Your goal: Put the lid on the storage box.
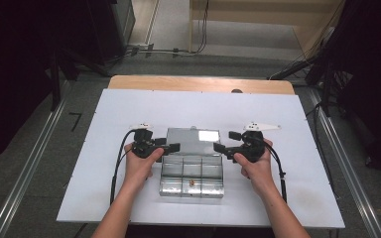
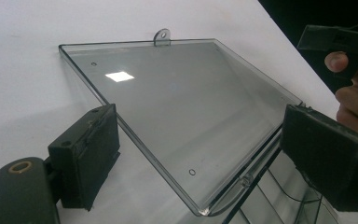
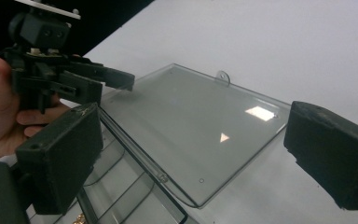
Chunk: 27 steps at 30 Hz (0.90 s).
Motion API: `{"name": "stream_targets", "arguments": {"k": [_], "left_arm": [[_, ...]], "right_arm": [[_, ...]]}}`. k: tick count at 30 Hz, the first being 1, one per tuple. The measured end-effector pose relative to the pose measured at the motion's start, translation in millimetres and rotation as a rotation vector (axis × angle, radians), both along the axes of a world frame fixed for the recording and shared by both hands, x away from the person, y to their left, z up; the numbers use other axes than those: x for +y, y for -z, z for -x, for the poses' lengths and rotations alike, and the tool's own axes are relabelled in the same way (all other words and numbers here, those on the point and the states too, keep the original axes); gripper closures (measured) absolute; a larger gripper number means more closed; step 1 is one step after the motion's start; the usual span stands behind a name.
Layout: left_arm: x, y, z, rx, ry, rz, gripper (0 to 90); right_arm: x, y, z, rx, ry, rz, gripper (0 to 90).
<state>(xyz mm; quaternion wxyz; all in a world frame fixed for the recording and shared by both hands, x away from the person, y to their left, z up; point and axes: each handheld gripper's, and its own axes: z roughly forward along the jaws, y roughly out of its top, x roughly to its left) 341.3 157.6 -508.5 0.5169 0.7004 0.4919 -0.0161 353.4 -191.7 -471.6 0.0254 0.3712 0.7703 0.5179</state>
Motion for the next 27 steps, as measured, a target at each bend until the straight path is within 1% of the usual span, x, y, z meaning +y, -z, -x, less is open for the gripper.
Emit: {"name": "stream_targets", "arguments": {"k": [2,3,4,5,6,7,9,12,14,17,21,23,25,27], "left_arm": [[0.0,0.5,-0.5,0.003,-0.007,-0.002,13.5],[-0.3,0.8,-0.5,0.005,-0.013,-0.003,14.2],[-0.3,0.8,-0.6,0.006,-0.019,-0.008,15.6],[-0.2,0.7,-0.7,0.007,-0.024,-0.013,16.8],[0.2,0.8,-0.9,0.008,-0.027,-0.014,17.7],[0.3,1.0,-0.9,0.012,-0.032,-0.008,17.7],[0.9,1.4,-0.9,0.016,-0.035,-0.012,19.4],[1.2,2.2,-0.8,0.020,-0.039,-0.012,22.4],[1.4,2.8,-1.0,0.030,-0.056,-0.012,25.1],[1.4,3.5,-1.1,0.035,-0.065,-0.013,27.6],[1.6,4.3,-1.2,0.038,-0.067,-0.016,28.7],[1.5,4.7,-1.2,0.043,-0.073,-0.015,29.6],[1.9,5.6,-1.5,0.049,-0.075,-0.018,31.2],[2.0,6.7,-1.6,0.058,-0.075,-0.016,32.5]], "right_arm": [[0.8,3.0,-2.2,0.021,0.017,0.007,4.3],[1.0,3.9,-2.8,0.032,0.018,0.010,7.1],[1.0,5.1,-2.7,0.041,0.014,0.005,12.2],[1.5,6.2,-2.4,0.044,0.018,0.007,15.4],[2.9,7.2,-2.5,0.053,0.027,0.018,16.7],[4.0,8.3,-3.1,0.067,0.033,0.021,16.7],[5.5,10.6,-4.1,0.082,0.038,0.011,16.7],[7.6,14.0,-5.9,0.109,0.061,0.013,17.0],[8.7,16.2,-6.9,0.128,0.069,0.016,18.9],[9.4,17.9,-7.5,0.144,0.072,0.008,20.8],[11.9,21.5,-8.5,0.165,0.070,0.007,24.8],[13.4,24.4,-8.8,0.179,0.074,0.018,27.0],[14.2,28.0,-8.4,0.179,0.093,0.039,30.4],[13.3,32.0,-9.2,0.197,0.108,0.036,32.6]]}}
